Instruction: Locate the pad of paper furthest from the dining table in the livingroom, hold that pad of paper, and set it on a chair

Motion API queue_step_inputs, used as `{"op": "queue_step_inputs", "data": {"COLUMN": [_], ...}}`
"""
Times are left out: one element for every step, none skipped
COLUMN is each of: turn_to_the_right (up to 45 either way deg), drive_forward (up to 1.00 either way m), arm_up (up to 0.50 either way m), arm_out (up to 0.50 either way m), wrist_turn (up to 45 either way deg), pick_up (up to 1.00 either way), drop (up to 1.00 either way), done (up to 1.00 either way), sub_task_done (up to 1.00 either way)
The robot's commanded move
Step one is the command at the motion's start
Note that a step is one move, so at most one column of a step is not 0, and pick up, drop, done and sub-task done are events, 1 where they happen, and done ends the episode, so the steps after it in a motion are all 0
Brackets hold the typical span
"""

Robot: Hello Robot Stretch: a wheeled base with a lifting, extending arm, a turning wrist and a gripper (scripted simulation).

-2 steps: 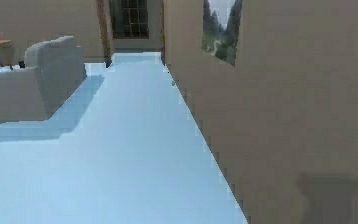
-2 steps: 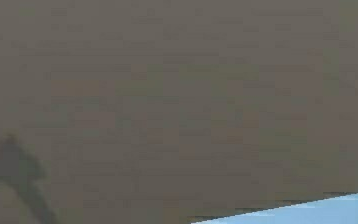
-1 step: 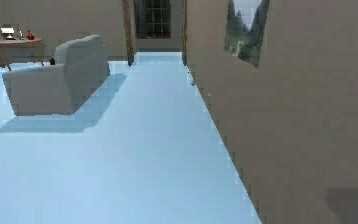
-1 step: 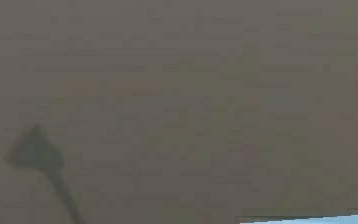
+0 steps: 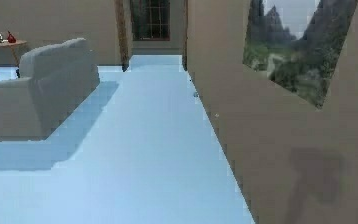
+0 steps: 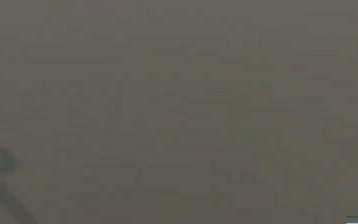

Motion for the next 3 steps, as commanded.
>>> {"op": "queue_step_inputs", "data": {"turn_to_the_right": [-45.0, -15.0, 0.0], "drive_forward": [0.00, 0.00, 0.70], "arm_up": [0.00, 0.00, 0.00], "arm_out": [0.00, 0.00, 0.00], "wrist_turn": [0.0, 0.0, 0.0], "pick_up": [0.00, 0.00, 0.00], "drop": [0.00, 0.00, 0.00], "done": [0.00, 0.00, 0.00], "sub_task_done": [0.00, 0.00, 0.00]}}
